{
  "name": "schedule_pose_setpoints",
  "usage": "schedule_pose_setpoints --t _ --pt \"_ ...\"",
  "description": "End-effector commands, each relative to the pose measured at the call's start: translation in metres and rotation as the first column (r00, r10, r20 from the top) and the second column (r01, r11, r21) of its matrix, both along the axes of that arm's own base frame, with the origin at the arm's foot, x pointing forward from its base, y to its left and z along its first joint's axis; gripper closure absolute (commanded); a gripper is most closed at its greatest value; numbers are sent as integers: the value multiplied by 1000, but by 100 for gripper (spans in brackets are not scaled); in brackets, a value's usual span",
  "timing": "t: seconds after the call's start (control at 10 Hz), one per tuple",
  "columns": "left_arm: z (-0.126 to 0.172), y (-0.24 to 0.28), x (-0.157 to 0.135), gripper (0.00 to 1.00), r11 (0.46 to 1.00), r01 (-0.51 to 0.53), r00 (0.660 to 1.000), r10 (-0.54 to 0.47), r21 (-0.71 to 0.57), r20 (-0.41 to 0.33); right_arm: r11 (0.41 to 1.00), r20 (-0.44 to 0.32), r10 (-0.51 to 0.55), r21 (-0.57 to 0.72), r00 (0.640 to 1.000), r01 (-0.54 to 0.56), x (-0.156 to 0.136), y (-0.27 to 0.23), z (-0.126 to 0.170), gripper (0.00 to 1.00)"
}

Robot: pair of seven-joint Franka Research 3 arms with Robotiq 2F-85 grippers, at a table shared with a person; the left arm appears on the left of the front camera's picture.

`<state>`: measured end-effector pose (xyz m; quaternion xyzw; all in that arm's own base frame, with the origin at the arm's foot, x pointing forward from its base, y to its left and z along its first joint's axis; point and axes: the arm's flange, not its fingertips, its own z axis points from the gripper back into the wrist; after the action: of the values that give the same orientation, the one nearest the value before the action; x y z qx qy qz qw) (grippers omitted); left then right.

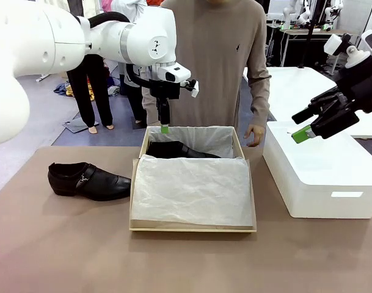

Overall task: Pack the shoes into the box.
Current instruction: Place the other shoe of the Shoes into the Shoes Box.

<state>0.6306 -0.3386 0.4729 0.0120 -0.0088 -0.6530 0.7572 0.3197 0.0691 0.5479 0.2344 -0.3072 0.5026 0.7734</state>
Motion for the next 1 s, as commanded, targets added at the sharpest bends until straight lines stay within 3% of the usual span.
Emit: schedule_pose_setpoints --t 0.0,0.4,0.6,0.9 --pt "24 25 -30 0 1000 5 999 -6 30 48 999 18 24 27 1000 -25 3 0 0 0" --pt "56 91 -73 0 996 93 993 -93 8 69 999 18 24 27 1000 -25 3 0 0 0" --pt "62 129 -85 0 993 121 991 -121 3 48 999 18 24 27 1000 -25 3 0 0 0" --pt "61 180 -95 0 983 185 979 -185 3 89 999 18 24 27 1000 -25 3 0 0 0"
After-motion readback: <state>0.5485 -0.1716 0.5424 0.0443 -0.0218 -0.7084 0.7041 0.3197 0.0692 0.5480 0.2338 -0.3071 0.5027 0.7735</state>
